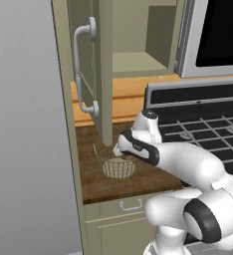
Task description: Open the cabinet, pick up the bread from the cabinet and place it in the basket. Then move the basket to the dining counter.
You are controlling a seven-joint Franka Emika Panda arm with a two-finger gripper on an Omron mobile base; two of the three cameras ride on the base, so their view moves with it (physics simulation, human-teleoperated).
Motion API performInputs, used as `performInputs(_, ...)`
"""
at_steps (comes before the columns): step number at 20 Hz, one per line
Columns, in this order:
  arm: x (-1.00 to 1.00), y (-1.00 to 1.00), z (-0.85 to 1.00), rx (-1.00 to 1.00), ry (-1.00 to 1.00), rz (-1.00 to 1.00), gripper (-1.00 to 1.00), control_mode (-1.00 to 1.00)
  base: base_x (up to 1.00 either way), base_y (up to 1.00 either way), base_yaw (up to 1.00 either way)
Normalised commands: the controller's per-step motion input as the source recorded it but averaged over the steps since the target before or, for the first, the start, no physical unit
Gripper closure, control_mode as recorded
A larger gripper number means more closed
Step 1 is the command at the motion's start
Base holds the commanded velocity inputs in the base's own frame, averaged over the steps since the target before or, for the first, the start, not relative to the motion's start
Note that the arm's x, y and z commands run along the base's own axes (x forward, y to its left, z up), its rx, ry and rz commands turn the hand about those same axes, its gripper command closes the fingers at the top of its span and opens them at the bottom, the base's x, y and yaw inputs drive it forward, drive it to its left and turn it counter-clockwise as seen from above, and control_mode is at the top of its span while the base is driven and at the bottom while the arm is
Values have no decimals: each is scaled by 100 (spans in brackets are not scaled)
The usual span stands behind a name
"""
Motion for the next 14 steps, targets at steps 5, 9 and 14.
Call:
performInputs(5,23,22,-4,0,0,0,100,-100,0,0,0)
performInputs(9,11,31,-7,0,0,0,100,-100,0,0,0)
performInputs(14,8,10,-12,0,2,0,100,-100,0,0,0)
